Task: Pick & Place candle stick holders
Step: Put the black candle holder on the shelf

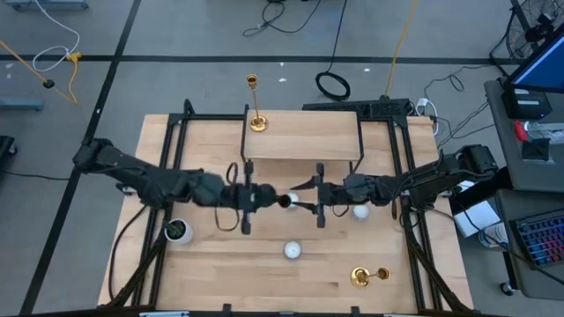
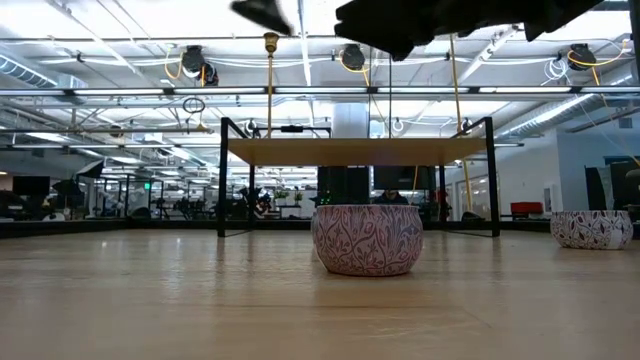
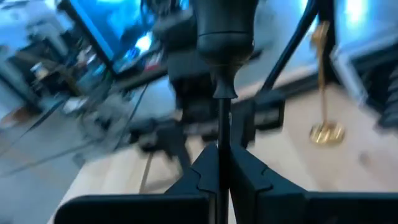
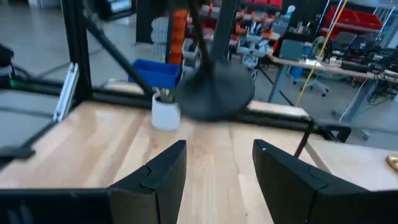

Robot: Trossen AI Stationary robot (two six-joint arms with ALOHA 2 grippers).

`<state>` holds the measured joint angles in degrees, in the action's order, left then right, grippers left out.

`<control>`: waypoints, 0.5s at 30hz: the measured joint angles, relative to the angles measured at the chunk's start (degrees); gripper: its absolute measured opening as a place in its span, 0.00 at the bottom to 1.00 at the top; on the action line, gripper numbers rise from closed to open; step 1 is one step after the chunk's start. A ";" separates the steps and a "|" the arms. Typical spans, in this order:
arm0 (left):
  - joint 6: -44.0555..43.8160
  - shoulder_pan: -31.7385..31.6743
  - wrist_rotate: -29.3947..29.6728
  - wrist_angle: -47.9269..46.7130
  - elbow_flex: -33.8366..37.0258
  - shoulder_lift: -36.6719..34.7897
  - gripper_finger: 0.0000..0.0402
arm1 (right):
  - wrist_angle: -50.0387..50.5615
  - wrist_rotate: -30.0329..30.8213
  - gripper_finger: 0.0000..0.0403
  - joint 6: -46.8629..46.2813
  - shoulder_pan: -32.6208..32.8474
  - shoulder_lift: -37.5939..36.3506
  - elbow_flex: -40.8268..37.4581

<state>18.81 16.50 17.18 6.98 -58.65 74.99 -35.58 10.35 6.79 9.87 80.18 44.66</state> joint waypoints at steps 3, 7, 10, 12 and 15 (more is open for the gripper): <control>0.35 -2.66 -5.03 6.15 0.09 1.79 0.06 | -3.01 -0.07 0.45 0.28 0.00 0.00 0.00; 1.02 -5.46 -5.82 14.62 0.07 5.12 0.04 | -7.83 0.00 0.45 1.76 0.00 0.00 0.00; 1.88 -7.01 -9.20 19.23 0.09 7.92 0.03 | -10.45 0.03 0.45 3.15 -0.15 0.00 0.00; 1.50 -7.59 -12.95 23.44 0.09 9.54 0.03 | -11.41 0.02 0.45 4.42 -0.41 0.00 0.00; 0.34 -7.88 -14.82 28.94 0.09 11.68 0.06 | -11.35 0.00 0.44 4.71 -0.52 0.00 0.00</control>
<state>19.16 8.61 2.36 35.92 -58.57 86.68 -46.93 10.35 11.50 9.34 80.18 44.66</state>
